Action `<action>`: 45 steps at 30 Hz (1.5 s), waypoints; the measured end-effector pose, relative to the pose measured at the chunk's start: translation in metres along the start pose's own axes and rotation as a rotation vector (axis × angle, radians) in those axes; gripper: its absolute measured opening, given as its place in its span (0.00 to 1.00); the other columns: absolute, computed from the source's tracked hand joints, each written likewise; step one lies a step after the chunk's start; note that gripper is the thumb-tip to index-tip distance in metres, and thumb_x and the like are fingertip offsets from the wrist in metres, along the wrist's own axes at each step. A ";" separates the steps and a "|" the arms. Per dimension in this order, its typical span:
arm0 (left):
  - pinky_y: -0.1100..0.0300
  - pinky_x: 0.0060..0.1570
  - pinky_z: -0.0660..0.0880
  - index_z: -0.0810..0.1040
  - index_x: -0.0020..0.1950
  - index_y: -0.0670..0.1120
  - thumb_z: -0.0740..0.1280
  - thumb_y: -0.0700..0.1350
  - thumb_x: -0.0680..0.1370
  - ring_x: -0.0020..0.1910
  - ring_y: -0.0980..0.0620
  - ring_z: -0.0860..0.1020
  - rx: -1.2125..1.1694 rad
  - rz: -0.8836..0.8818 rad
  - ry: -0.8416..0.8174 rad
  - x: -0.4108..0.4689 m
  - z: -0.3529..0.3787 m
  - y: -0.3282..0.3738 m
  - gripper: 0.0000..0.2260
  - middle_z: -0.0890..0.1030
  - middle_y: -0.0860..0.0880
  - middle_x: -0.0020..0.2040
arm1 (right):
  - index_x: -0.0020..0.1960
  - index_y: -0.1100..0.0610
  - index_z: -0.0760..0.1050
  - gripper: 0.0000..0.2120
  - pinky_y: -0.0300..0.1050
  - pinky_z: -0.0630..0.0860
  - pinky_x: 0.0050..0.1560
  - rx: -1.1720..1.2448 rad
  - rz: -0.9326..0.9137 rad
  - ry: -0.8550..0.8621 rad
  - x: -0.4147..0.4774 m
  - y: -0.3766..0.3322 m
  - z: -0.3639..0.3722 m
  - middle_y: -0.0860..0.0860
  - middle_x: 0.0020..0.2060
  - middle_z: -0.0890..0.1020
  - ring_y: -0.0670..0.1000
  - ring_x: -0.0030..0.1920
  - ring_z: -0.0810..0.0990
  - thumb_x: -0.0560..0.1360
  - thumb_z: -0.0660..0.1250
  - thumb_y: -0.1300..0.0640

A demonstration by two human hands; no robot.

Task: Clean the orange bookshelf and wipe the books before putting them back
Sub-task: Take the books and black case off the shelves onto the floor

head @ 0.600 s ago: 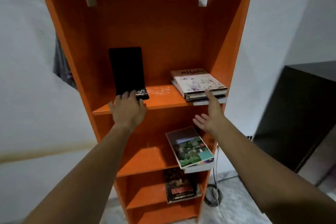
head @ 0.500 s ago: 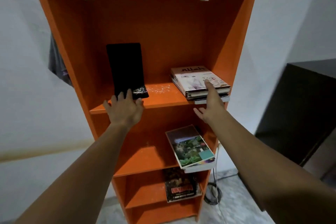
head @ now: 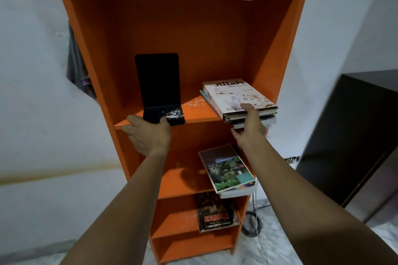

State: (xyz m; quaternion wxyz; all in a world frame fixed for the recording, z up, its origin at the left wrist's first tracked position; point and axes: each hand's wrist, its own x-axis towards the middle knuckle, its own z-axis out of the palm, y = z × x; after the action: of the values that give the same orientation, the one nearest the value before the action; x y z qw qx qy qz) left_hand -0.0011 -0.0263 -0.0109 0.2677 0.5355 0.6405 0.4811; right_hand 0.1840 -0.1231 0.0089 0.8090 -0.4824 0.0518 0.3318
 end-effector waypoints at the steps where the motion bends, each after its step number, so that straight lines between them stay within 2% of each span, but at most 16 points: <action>1: 0.45 0.52 0.78 0.66 0.64 0.44 0.75 0.50 0.75 0.55 0.38 0.78 -0.149 -0.097 -0.048 -0.004 -0.001 0.000 0.25 0.73 0.40 0.62 | 0.50 0.53 0.72 0.17 0.58 0.81 0.55 0.009 -0.004 -0.016 -0.003 0.001 -0.005 0.55 0.56 0.81 0.57 0.59 0.79 0.67 0.77 0.58; 4: 0.54 0.46 0.83 0.67 0.65 0.42 0.74 0.38 0.76 0.48 0.45 0.82 -0.582 -0.325 -0.176 -0.017 -0.007 -0.005 0.22 0.77 0.42 0.58 | 0.49 0.51 0.73 0.16 0.58 0.81 0.58 -0.010 0.005 -0.093 -0.015 0.003 -0.025 0.55 0.56 0.82 0.56 0.58 0.81 0.67 0.77 0.56; 8: 0.62 0.40 0.81 0.75 0.64 0.42 0.72 0.37 0.77 0.51 0.48 0.82 -0.629 -0.292 -0.314 -0.053 -0.030 -0.032 0.17 0.81 0.44 0.57 | 0.57 0.50 0.78 0.19 0.57 0.81 0.59 0.002 0.054 -0.213 -0.028 0.016 -0.060 0.54 0.56 0.85 0.56 0.58 0.83 0.67 0.78 0.55; 11: 0.59 0.42 0.80 0.73 0.63 0.43 0.71 0.36 0.78 0.50 0.48 0.81 -0.640 -0.300 -0.328 -0.081 -0.047 -0.066 0.15 0.80 0.44 0.56 | 0.64 0.51 0.79 0.26 0.50 0.83 0.48 0.020 0.082 -0.280 -0.046 0.037 -0.093 0.52 0.55 0.87 0.56 0.56 0.85 0.67 0.78 0.54; 15: 0.58 0.39 0.79 0.73 0.61 0.42 0.71 0.35 0.78 0.51 0.43 0.80 -0.621 -0.411 -0.377 -0.112 -0.059 -0.120 0.13 0.79 0.40 0.58 | 0.68 0.49 0.78 0.30 0.55 0.79 0.63 0.095 0.088 -0.306 -0.065 0.070 -0.136 0.49 0.60 0.86 0.55 0.63 0.83 0.67 0.78 0.54; 20: 0.56 0.42 0.81 0.73 0.64 0.41 0.70 0.35 0.78 0.46 0.46 0.81 -0.651 -0.564 -0.468 -0.127 -0.062 -0.172 0.15 0.82 0.39 0.55 | 0.65 0.49 0.79 0.22 0.58 0.77 0.66 0.117 0.092 -0.250 -0.090 0.102 -0.176 0.49 0.58 0.86 0.55 0.61 0.84 0.72 0.75 0.60; 25: 0.56 0.38 0.80 0.72 0.64 0.38 0.70 0.34 0.78 0.38 0.47 0.80 -0.549 -0.676 -0.538 -0.131 -0.064 -0.232 0.16 0.81 0.36 0.52 | 0.66 0.48 0.77 0.21 0.54 0.82 0.54 0.072 0.168 -0.082 -0.108 0.155 -0.217 0.51 0.57 0.87 0.55 0.60 0.85 0.75 0.72 0.61; 29: 0.60 0.32 0.78 0.72 0.58 0.41 0.69 0.32 0.78 0.39 0.47 0.80 -0.433 -0.817 -0.493 -0.147 -0.051 -0.303 0.12 0.81 0.39 0.50 | 0.59 0.46 0.80 0.16 0.59 0.78 0.65 -0.020 0.248 0.087 -0.103 0.217 -0.262 0.50 0.56 0.87 0.56 0.60 0.84 0.74 0.72 0.61; 31: 0.61 0.31 0.79 0.71 0.55 0.42 0.69 0.32 0.78 0.40 0.47 0.80 -0.389 -0.887 -0.466 -0.159 -0.041 -0.338 0.11 0.80 0.38 0.54 | 0.61 0.48 0.80 0.17 0.53 0.81 0.58 -0.045 0.322 0.188 -0.095 0.248 -0.288 0.52 0.57 0.87 0.56 0.60 0.84 0.74 0.73 0.60; 33: 0.60 0.33 0.80 0.71 0.56 0.41 0.70 0.32 0.78 0.43 0.45 0.81 -0.332 -0.959 -0.422 -0.174 -0.021 -0.387 0.12 0.79 0.37 0.57 | 0.65 0.50 0.79 0.21 0.45 0.83 0.41 -0.094 0.403 0.292 -0.074 0.290 -0.321 0.53 0.58 0.86 0.56 0.59 0.84 0.73 0.75 0.58; 35: 0.59 0.33 0.81 0.70 0.57 0.41 0.70 0.31 0.77 0.48 0.41 0.82 -0.302 -1.021 -0.378 -0.188 0.004 -0.436 0.14 0.79 0.36 0.58 | 0.66 0.50 0.78 0.23 0.37 0.76 0.25 -0.144 0.479 0.350 -0.045 0.334 -0.352 0.51 0.58 0.86 0.54 0.53 0.84 0.72 0.76 0.55; 36: 0.59 0.32 0.82 0.70 0.58 0.41 0.70 0.30 0.77 0.51 0.39 0.82 -0.291 -1.045 -0.353 -0.195 0.021 -0.463 0.14 0.79 0.36 0.59 | 0.65 0.49 0.78 0.22 0.36 0.74 0.22 -0.183 0.501 0.361 -0.027 0.359 -0.368 0.50 0.58 0.85 0.52 0.51 0.84 0.72 0.76 0.55; 37: 0.59 0.31 0.82 0.71 0.58 0.42 0.70 0.30 0.77 0.54 0.37 0.82 -0.285 -1.060 -0.346 -0.202 0.042 -0.495 0.15 0.79 0.36 0.59 | 0.63 0.49 0.79 0.20 0.37 0.76 0.25 -0.200 0.526 0.369 -0.003 0.391 -0.385 0.50 0.58 0.85 0.53 0.51 0.84 0.72 0.76 0.55; 39: 0.58 0.33 0.83 0.71 0.59 0.42 0.71 0.30 0.76 0.56 0.35 0.82 -0.260 -1.088 -0.314 -0.219 0.086 -0.563 0.16 0.79 0.35 0.60 | 0.57 0.49 0.81 0.16 0.46 0.83 0.45 -0.232 0.565 0.407 0.046 0.455 -0.419 0.51 0.57 0.86 0.56 0.57 0.84 0.71 0.77 0.56; 41: 0.58 0.32 0.83 0.72 0.59 0.42 0.71 0.30 0.76 0.57 0.35 0.82 -0.251 -1.096 -0.284 -0.235 0.132 -0.636 0.16 0.79 0.35 0.61 | 0.53 0.50 0.80 0.14 0.54 0.80 0.60 -0.229 0.578 0.441 0.096 0.519 -0.455 0.53 0.56 0.86 0.57 0.59 0.84 0.69 0.78 0.58; 45: 0.61 0.27 0.80 0.72 0.60 0.43 0.71 0.30 0.77 0.57 0.35 0.81 -0.254 -1.085 -0.194 -0.261 0.205 -0.768 0.16 0.79 0.35 0.61 | 0.55 0.50 0.80 0.18 0.54 0.80 0.59 -0.211 0.600 0.436 0.181 0.632 -0.519 0.52 0.56 0.86 0.56 0.59 0.83 0.68 0.78 0.60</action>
State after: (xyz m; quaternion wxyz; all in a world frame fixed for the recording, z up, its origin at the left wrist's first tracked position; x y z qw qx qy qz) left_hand -0.0804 -0.1772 -0.8302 0.5968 0.1347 0.7334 0.2963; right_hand 0.0757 -0.2596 -0.8107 0.5918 -0.5858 0.3269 0.4470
